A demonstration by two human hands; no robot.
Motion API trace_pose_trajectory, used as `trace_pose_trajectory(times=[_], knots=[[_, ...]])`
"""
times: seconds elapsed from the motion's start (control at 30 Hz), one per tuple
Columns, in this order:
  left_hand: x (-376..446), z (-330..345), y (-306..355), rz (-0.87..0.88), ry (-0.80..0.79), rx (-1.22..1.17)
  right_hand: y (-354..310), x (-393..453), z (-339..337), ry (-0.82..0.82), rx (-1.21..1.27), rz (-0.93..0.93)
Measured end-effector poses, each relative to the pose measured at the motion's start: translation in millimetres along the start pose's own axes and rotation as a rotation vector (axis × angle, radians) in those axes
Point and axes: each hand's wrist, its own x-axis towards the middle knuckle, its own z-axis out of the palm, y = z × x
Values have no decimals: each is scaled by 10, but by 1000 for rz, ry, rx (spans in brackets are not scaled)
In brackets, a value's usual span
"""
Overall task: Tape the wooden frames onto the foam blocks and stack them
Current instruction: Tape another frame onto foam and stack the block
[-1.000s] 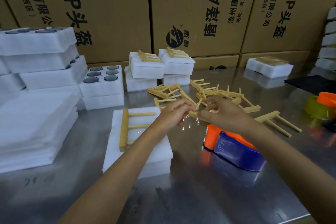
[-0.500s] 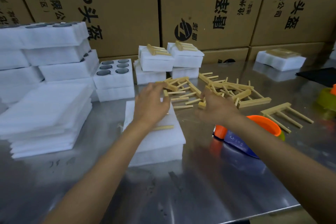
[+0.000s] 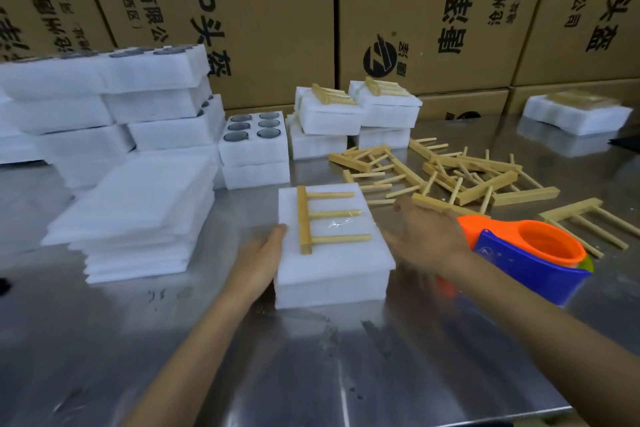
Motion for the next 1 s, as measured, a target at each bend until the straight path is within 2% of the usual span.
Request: trace_pose_trajectory(times=[0.1,0.23,0.43,0.57,0.63,0.77,0.87,1.0], knots=[[-99,40,61,-57,-31,-88,-25,-33,16,6,79,-7],[-182,19,93,-13,-92,-168,-51,-64,-10,11,183,21],[-110,8,58,46,-263,-853,-257,-39,-190,238,480,78],[-112,55,42,-56,-328,-1189,-337,67,-335,285,887,93],[-111,69,33,-58,-352,-1273,-304,99,-360,266,1008,89],[-100,23,-21,-26,-372,-1286,-348,68,-302,188,1043,80],[-115,27,-56,-60,-361,-1297,-531,22,-191,125,1073,152],[-121,5,-80,-62,-358,-1317,-756,-31,-99,-62,1306,317]])
